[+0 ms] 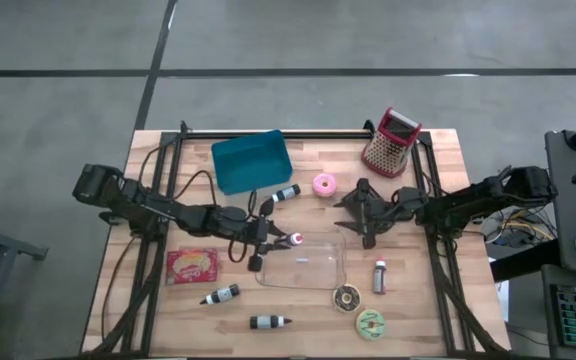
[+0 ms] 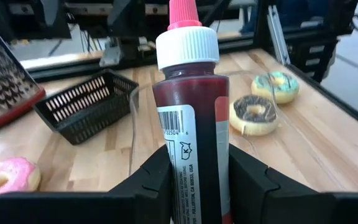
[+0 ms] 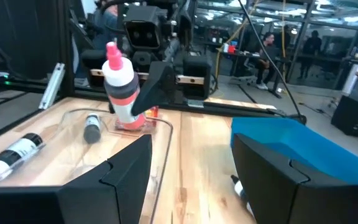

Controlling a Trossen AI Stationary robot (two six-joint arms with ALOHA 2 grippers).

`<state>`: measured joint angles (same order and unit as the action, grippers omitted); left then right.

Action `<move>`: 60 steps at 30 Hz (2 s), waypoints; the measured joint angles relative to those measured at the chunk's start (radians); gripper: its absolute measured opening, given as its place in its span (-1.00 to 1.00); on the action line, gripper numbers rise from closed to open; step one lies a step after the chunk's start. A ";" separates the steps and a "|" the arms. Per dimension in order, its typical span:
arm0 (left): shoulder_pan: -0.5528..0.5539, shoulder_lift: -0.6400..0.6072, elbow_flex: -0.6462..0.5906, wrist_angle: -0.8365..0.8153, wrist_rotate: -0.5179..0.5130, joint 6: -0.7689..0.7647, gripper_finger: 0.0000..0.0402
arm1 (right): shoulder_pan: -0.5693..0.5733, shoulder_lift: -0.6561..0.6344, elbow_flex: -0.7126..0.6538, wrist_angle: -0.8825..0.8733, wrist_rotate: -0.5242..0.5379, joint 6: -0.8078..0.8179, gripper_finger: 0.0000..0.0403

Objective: Pick & Place Food Item
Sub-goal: Put the left pink food coloring bottle into the transparent bin

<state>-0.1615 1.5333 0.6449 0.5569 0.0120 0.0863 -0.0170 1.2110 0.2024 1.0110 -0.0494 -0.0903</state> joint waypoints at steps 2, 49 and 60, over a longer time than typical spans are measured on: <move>0.000 0.000 0.010 -0.040 0.000 -0.001 -0.44 | 0.000 0.000 0.000 -0.015 0.002 -0.001 0.09; -0.005 0.129 0.240 -0.598 0.104 -0.022 -0.44 | 0.000 -0.004 0.003 -0.067 0.026 -0.014 0.09; -0.005 0.158 0.284 -0.645 0.104 -0.010 -0.44 | 0.000 -0.014 0.004 -0.078 0.026 -0.014 0.09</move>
<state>-0.1661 1.6917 0.9286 -0.0882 0.1162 0.0760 -0.0174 1.1973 0.2061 0.9333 -0.0231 -0.1047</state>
